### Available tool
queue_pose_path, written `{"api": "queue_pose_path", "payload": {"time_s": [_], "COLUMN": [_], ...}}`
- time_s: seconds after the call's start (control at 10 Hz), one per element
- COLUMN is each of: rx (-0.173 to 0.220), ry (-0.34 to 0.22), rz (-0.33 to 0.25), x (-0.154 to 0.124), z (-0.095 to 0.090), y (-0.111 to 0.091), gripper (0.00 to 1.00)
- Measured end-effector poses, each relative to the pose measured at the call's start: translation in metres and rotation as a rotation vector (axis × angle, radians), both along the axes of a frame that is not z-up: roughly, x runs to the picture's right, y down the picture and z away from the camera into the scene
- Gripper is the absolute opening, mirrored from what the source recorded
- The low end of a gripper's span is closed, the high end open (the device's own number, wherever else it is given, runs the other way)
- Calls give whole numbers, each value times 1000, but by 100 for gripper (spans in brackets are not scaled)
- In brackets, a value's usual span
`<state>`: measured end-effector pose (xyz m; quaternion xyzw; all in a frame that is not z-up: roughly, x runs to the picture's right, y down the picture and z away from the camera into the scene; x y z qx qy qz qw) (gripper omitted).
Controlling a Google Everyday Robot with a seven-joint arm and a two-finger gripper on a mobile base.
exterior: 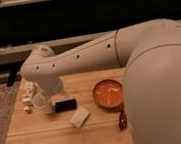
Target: Move the arm in a circular motion
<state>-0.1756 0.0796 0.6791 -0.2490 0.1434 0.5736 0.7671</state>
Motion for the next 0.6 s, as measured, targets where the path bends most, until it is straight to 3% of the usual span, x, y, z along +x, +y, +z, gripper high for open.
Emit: {"api": "queue_pose_path", "payload": {"time_s": [0.6], "rx": [7], "ry": [1], "rz": [8], "x": [4], "z": [-9], "y": [9], "gripper": [65]}}
